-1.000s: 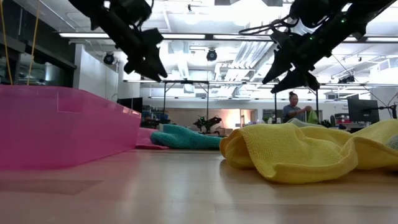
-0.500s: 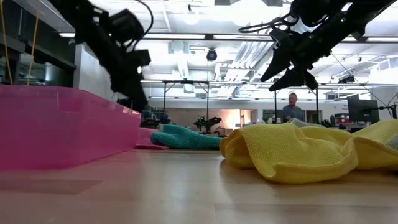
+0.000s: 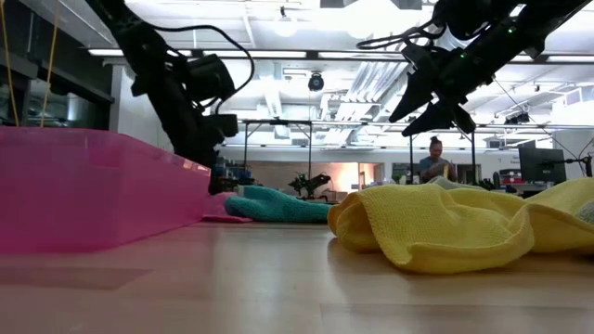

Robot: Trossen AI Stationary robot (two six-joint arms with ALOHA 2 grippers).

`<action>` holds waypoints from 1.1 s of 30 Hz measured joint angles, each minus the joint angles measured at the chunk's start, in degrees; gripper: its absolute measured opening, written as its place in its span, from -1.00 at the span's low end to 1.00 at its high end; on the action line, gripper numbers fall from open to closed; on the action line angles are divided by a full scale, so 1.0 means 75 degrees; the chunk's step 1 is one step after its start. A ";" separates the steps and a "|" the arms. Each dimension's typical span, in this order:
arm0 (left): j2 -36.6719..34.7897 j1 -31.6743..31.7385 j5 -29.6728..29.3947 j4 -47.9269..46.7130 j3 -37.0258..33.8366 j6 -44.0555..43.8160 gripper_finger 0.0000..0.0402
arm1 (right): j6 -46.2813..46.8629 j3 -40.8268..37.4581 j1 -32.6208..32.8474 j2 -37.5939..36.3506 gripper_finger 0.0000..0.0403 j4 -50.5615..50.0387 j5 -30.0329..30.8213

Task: Fold microfiber towels
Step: Fold the blue microfiber towel

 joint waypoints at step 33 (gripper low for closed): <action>-0.1958 0.0047 -0.1249 -0.3612 0.0598 -0.0565 -1.00 | 0.0209 0.0000 0.0000 0.0000 -0.08 -0.0031 0.0003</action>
